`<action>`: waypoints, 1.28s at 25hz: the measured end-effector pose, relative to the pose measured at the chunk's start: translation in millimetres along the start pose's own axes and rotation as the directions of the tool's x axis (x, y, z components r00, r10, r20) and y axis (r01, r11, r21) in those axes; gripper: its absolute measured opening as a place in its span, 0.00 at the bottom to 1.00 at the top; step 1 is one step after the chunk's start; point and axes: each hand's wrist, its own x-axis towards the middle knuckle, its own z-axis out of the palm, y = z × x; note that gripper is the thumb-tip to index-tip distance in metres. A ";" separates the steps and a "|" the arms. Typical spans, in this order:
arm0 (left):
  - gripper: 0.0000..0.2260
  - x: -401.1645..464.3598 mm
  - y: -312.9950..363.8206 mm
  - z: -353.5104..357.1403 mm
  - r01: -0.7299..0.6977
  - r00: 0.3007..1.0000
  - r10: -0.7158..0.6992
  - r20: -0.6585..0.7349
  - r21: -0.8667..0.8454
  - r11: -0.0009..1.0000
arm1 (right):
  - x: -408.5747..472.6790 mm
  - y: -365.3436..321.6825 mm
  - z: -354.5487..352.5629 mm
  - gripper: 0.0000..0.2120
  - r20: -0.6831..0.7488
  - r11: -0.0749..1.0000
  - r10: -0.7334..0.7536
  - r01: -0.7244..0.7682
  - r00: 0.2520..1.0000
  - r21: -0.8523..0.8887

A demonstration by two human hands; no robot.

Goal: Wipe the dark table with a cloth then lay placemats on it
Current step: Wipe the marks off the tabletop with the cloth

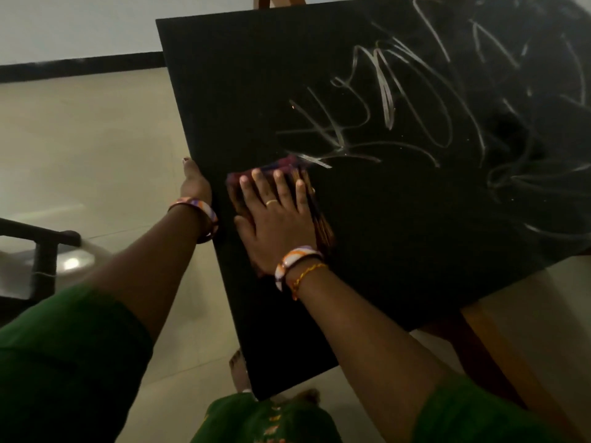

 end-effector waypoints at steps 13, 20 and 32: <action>0.30 5.2 -2.6 -4.2 -0.103 0.994 0.102 0.029 0.047 0.994 | -17.4 10.7 -4.6 0.30 -0.071 0.922 0.386 -0.387 0.920 -0.011; 0.30 7.9 -6.0 -7.0 -0.130 0.991 0.127 0.049 0.069 0.989 | 16.3 100.9 -32.0 0.27 0.061 0.857 0.515 -0.511 0.855 -0.067; 0.31 12.7 -5.2 -7.6 -0.125 0.991 0.121 0.062 0.075 0.989 | 27.5 53.6 -27.0 0.26 0.140 0.889 0.447 -0.457 0.883 0.041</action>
